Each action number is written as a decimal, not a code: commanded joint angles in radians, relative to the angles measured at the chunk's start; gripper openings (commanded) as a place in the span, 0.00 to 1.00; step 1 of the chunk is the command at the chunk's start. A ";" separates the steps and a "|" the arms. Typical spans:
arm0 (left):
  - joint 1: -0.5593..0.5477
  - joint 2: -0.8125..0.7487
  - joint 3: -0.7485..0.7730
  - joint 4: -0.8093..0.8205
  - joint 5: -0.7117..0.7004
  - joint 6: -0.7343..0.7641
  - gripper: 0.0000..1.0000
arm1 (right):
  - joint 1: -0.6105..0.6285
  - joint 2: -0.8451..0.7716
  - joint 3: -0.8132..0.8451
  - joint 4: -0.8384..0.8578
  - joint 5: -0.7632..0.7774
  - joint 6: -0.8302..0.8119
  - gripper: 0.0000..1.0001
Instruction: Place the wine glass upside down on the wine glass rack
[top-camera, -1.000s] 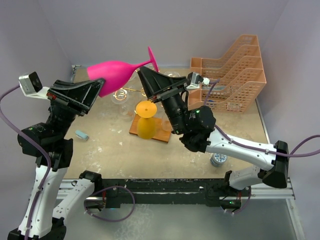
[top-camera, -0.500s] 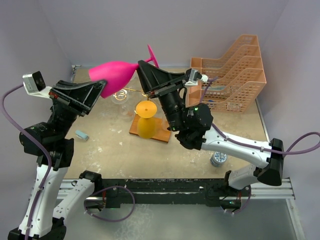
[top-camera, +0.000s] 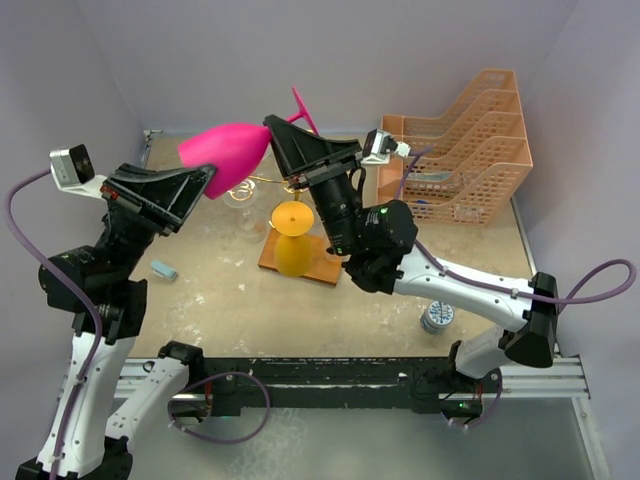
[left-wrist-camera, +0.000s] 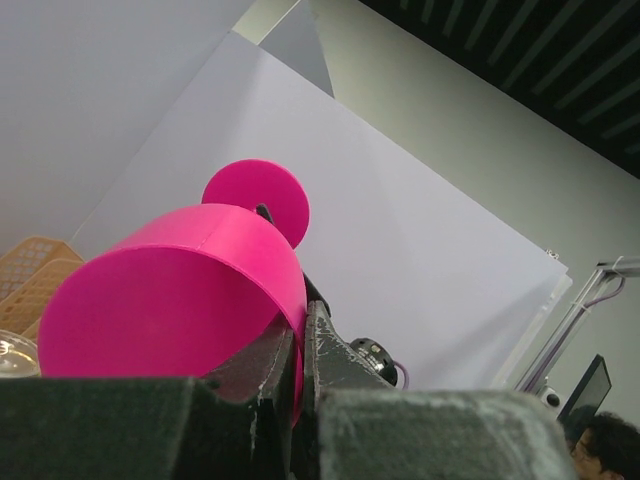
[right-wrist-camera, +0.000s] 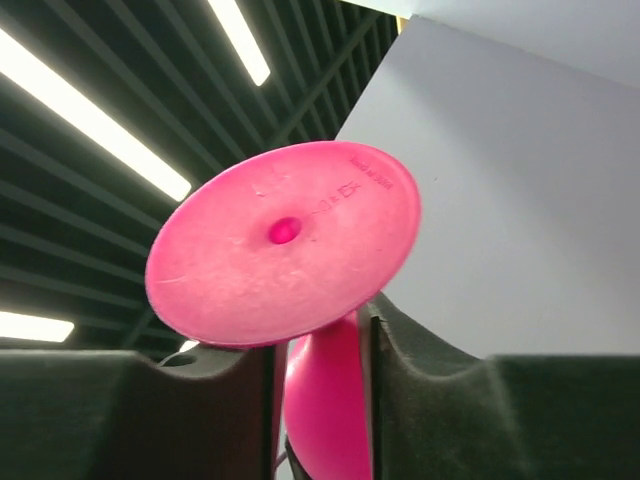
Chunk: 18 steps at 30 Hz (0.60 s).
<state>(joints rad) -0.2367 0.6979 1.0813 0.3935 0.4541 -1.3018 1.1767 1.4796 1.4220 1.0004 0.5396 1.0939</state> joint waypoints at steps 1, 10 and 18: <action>0.004 -0.010 0.022 -0.050 0.055 0.038 0.00 | 0.000 0.000 0.051 0.064 -0.043 -0.032 0.27; 0.004 -0.014 0.134 -0.263 0.066 0.187 0.13 | -0.001 -0.068 -0.027 0.116 0.018 -0.105 0.00; 0.004 0.002 0.273 -0.450 0.068 0.313 0.40 | -0.001 -0.210 -0.112 0.134 0.026 -0.316 0.00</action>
<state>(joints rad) -0.2359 0.6872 1.2766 0.0414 0.5060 -1.0851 1.1713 1.3808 1.3258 1.0344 0.5545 0.9237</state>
